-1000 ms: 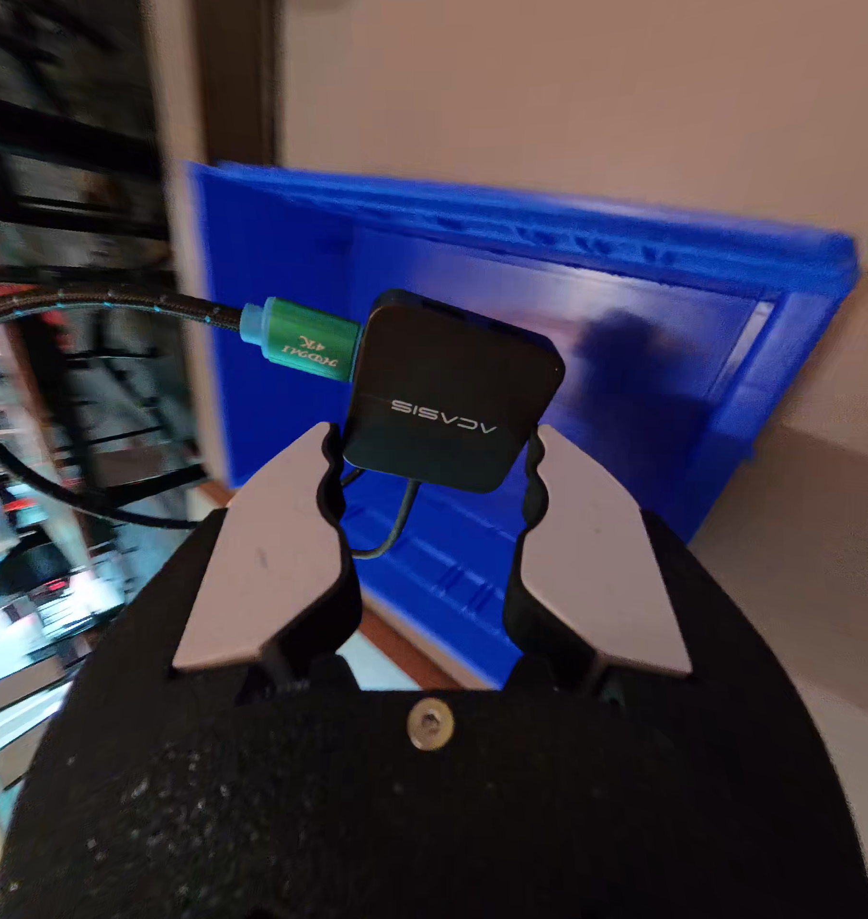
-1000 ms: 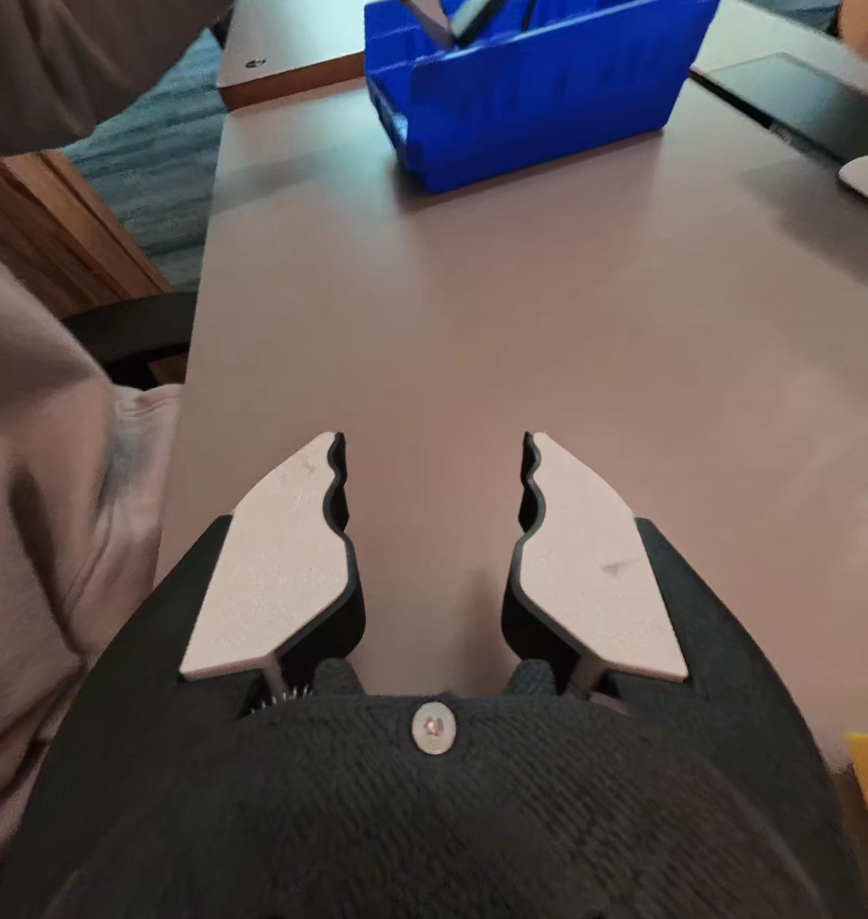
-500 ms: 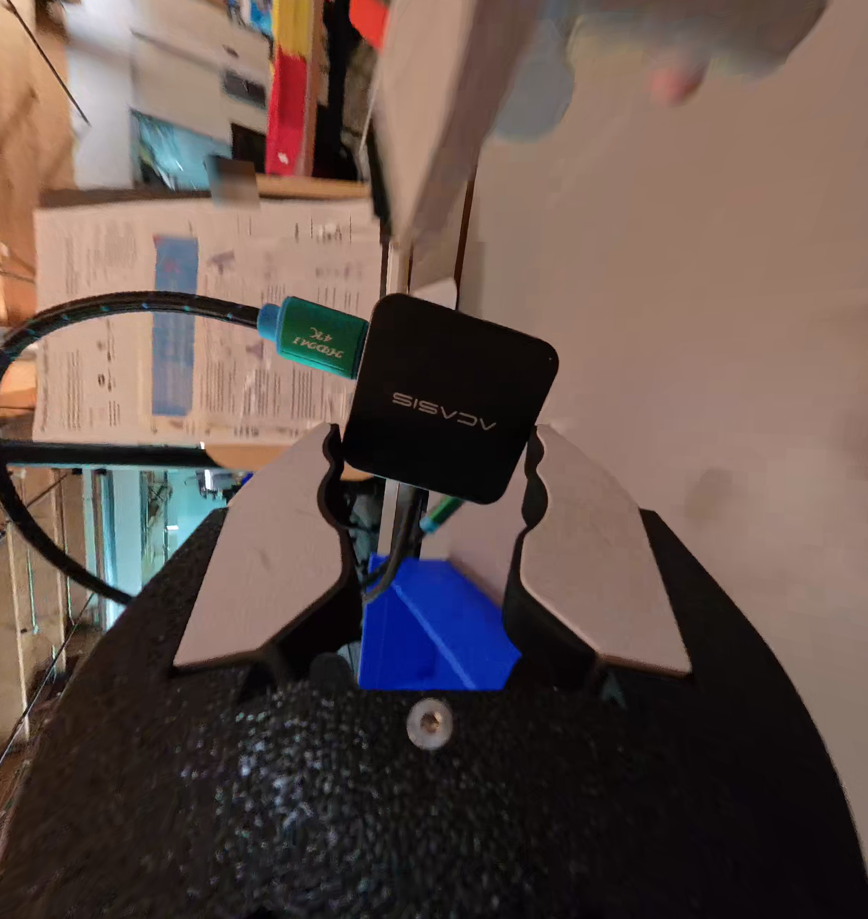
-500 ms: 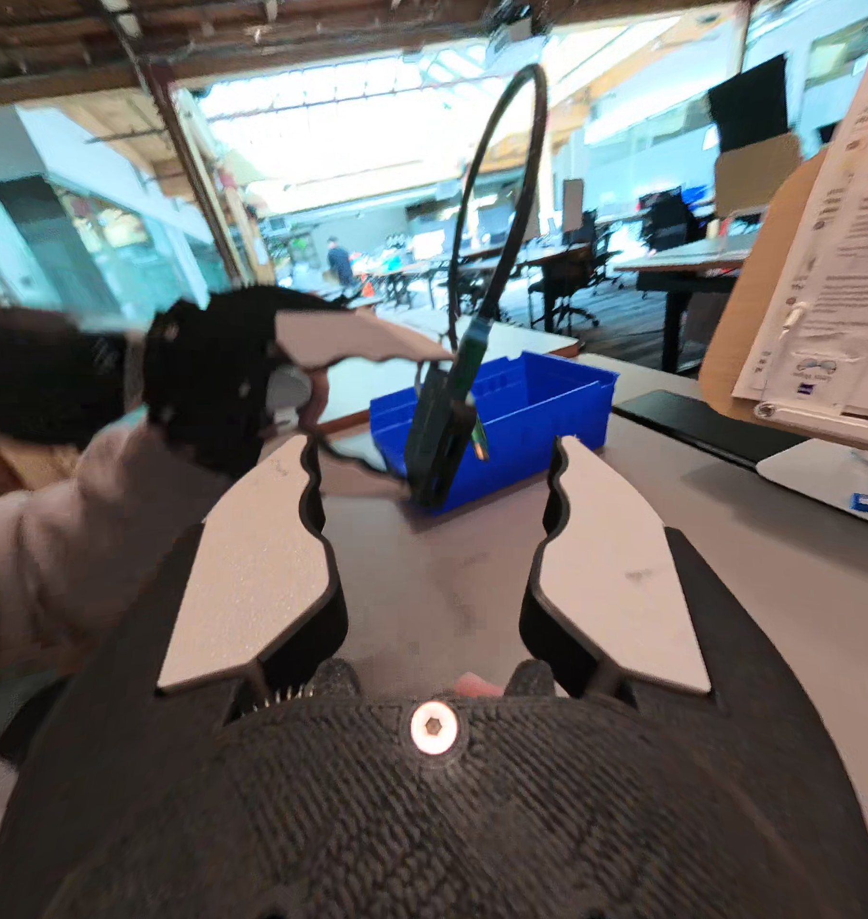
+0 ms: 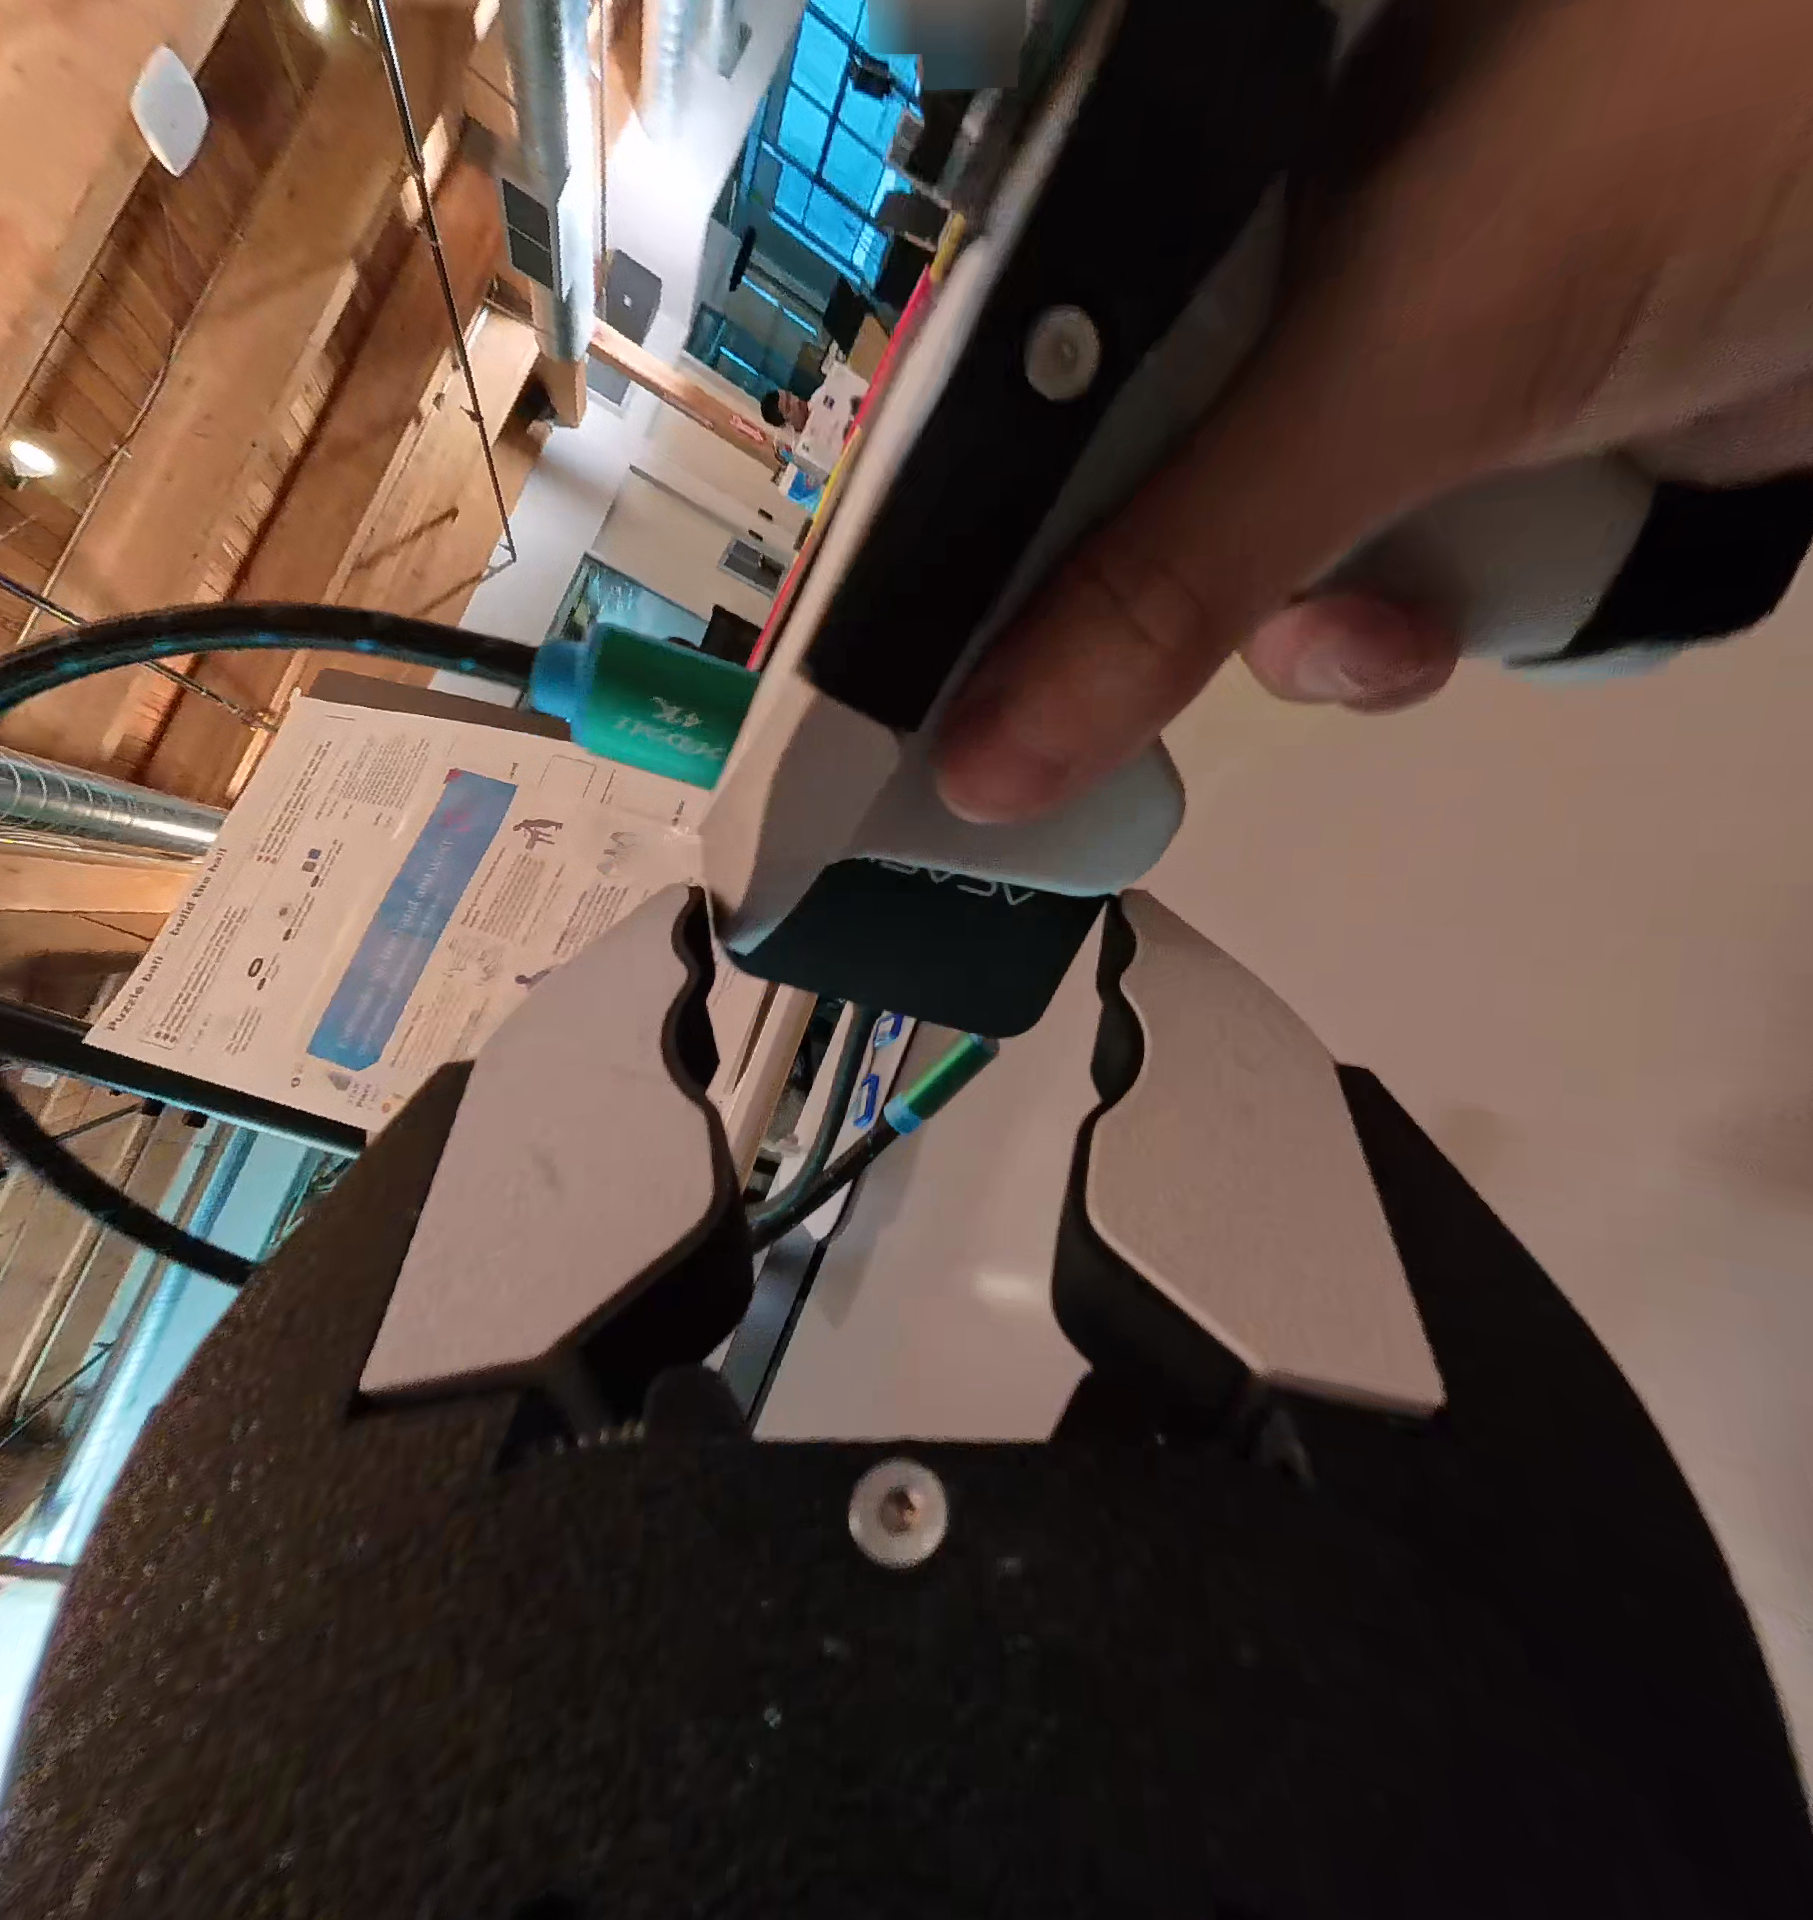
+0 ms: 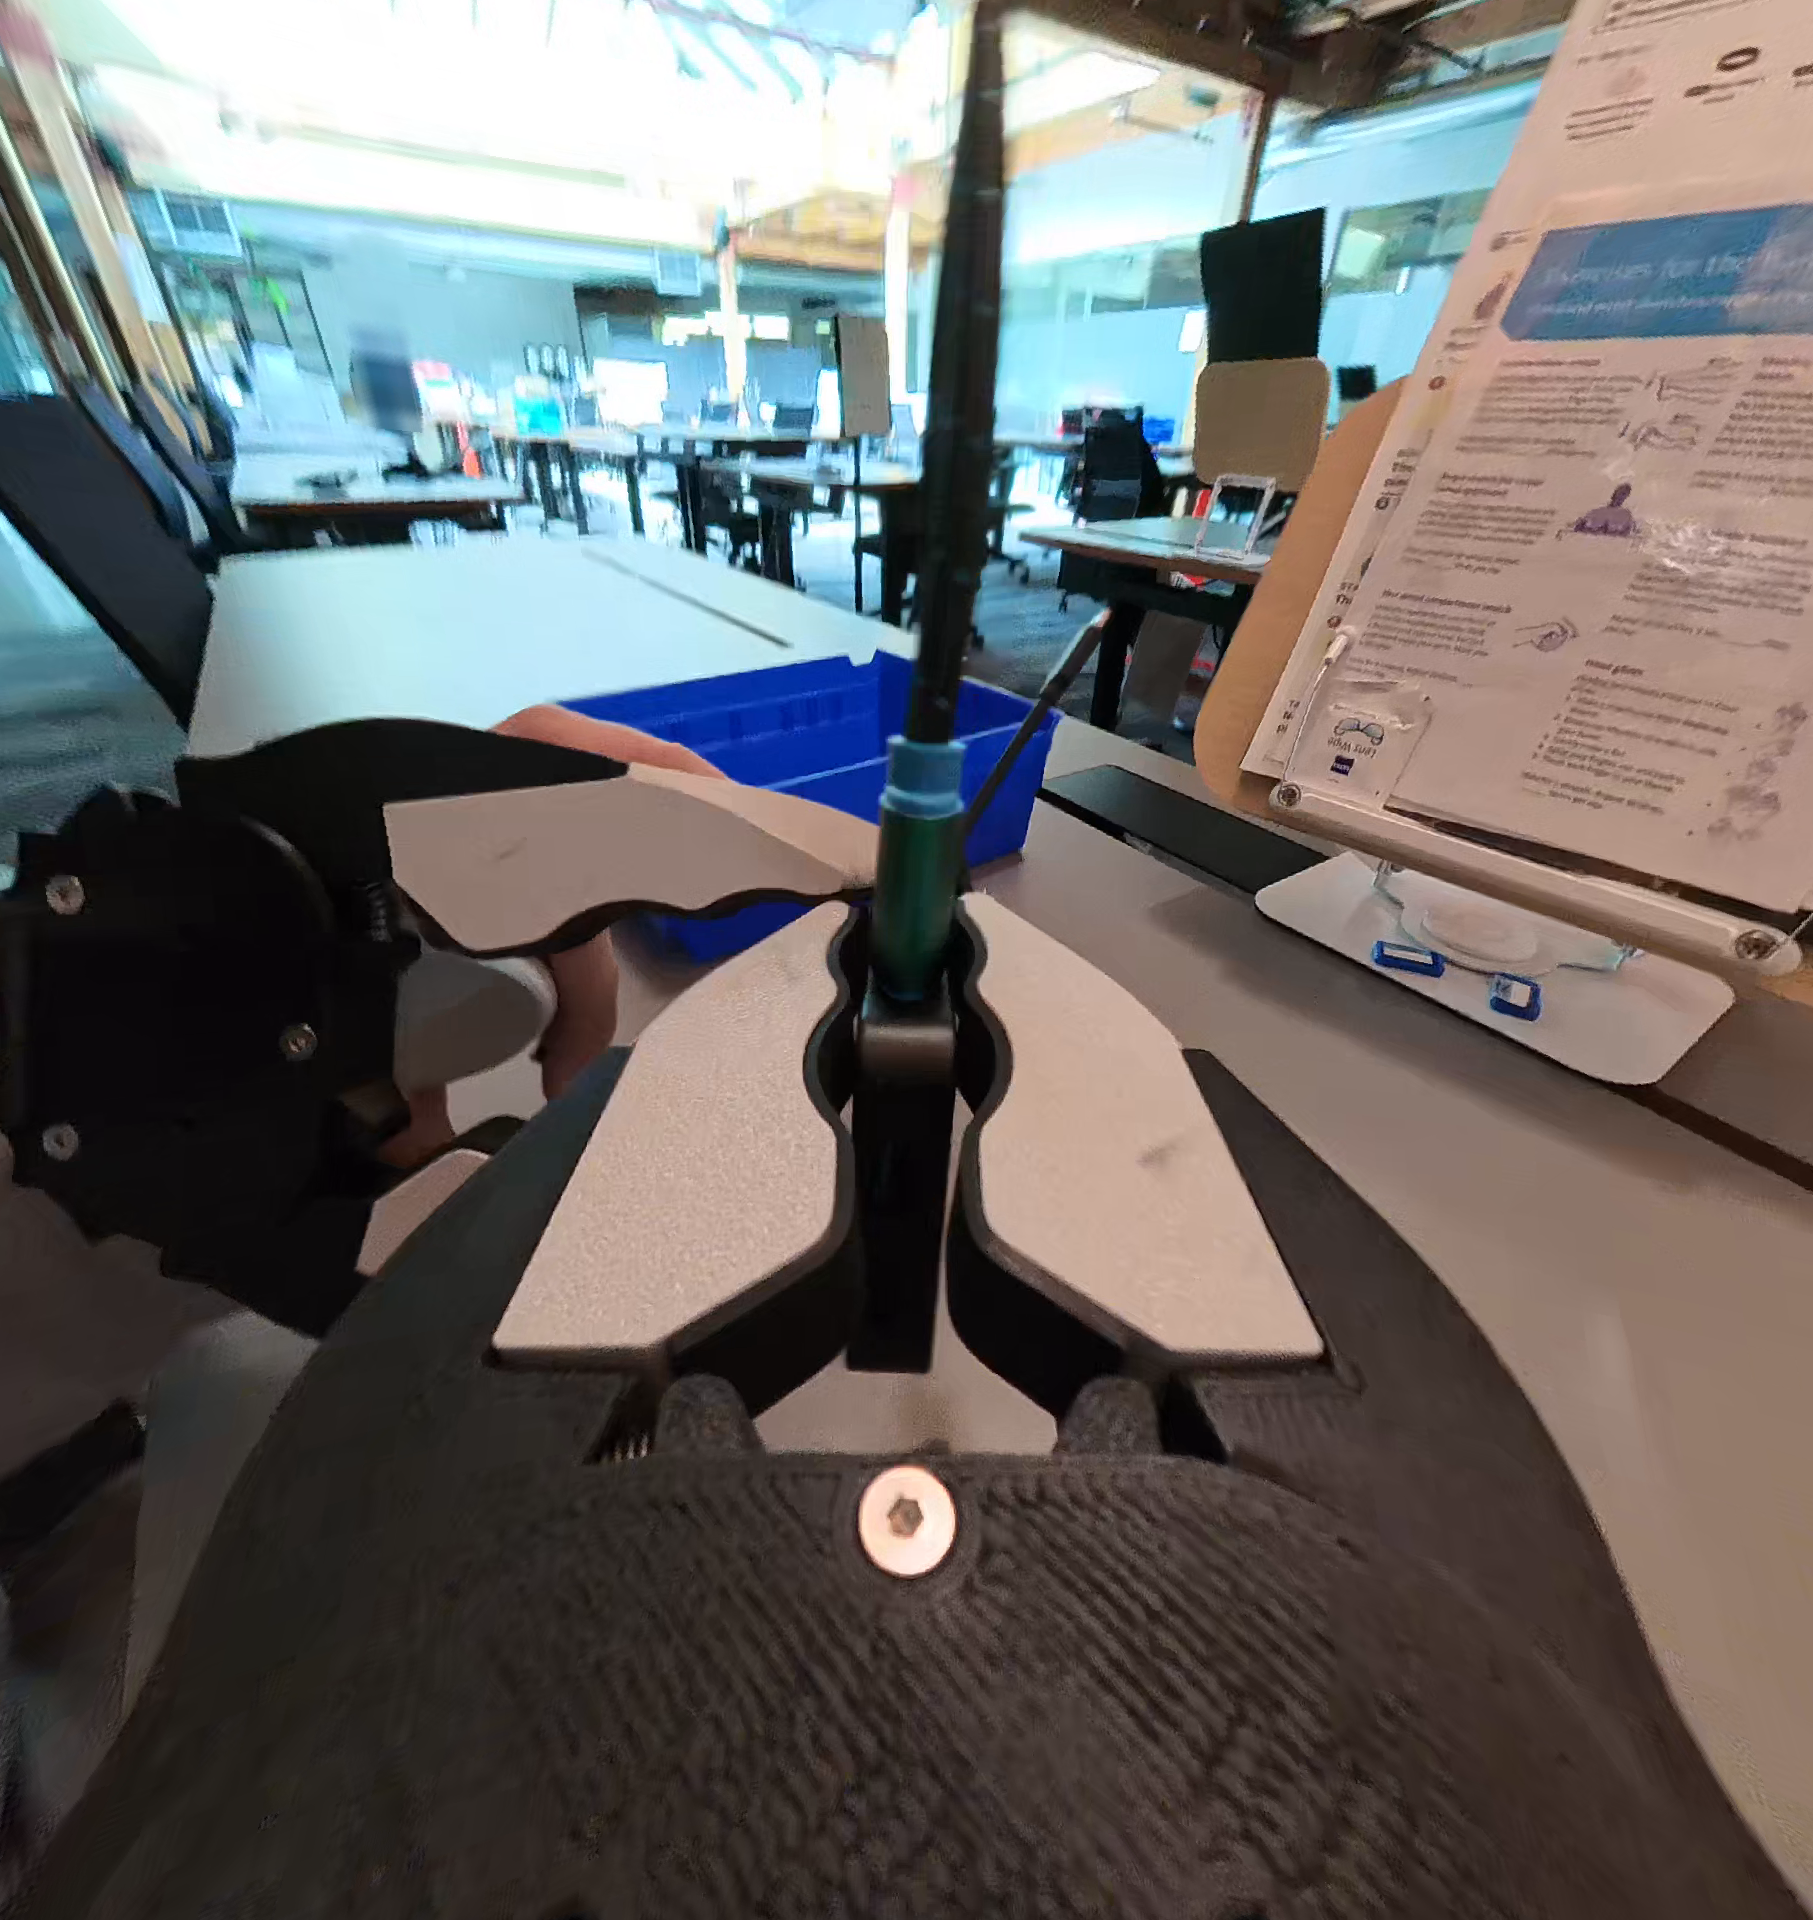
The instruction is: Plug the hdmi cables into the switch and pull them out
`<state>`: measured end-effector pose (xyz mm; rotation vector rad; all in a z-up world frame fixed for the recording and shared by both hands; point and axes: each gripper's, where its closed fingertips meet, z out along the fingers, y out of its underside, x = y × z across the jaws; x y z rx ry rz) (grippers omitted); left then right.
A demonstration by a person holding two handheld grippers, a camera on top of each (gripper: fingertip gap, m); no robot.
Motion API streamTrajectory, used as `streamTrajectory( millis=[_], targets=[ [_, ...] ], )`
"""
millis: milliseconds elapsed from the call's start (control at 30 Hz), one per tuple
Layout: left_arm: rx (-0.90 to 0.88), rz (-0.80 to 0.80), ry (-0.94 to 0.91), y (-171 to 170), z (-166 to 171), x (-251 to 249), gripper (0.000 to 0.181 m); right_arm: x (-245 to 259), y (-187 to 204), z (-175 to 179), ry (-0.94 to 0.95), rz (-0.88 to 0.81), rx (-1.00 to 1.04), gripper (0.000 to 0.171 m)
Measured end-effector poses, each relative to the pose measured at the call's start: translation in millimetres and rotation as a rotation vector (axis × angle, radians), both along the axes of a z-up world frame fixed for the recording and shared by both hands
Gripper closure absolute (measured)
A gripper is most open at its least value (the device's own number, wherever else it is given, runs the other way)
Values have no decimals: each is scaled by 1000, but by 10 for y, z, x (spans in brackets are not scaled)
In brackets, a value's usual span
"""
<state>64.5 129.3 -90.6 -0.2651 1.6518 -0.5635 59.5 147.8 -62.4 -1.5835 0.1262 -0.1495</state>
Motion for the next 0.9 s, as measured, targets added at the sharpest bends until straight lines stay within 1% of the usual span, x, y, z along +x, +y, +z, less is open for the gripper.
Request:
streamTrajectory(
  millis=[67,133,200,233,300,333,400,433,500,567,600,633,733,767,800,833,900],
  targets=[
    [-83,-6,-22,57,68,-36,98,81,1,-3,35,-30,89,158],
    [-285,-21,-16,116,142,-87,95,166,-40,60,170,-24,232,157],
    [-536,-124,-5,61,236,-164,101,291,-135,179,348,7,428,157],
    [-678,-185,13,30,285,-199,105,339,-196,250,437,51,536,157],
    [-984,-291,97,7,340,-224,110,428,-355,379,580,130,758,157],
    [-1135,-328,161,17,330,-206,109,434,-421,424,615,173,840,157],
    [-1370,-423,304,-1,271,-174,118,372,-454,459,627,243,902,157],
    [-1450,-495,370,-43,249,-180,123,325,-425,454,615,252,894,157],
    [-1554,-636,470,-119,231,-213,135,176,-317,454,579,295,859,157],
    [-1621,-780,496,-145,295,-290,152,64,-204,452,539,301,824,157],
    [-1649,-827,486,-122,331,-317,157,12,-158,457,511,309,805,157],
    [-1661,-844,464,-87,346,-327,166,-18,-119,458,494,314,783,157],
    [-1619,-825,432,5,294,-316,168,-71,-23,413,419,313,662,155],
    [-1624,-801,439,60,282,-297,168,-91,7,362,353,297,589,145],
    [-1633,-764,455,132,266,-269,168,-82,25,291,283,253,504,120],
    [-1637,-725,489,204,240,-242,168,-75,26,204,200,211,405,99],
    [-1617,-632,636,321,109,-209,167,-121,-34,-8,4,175,155,94]
  ],
)
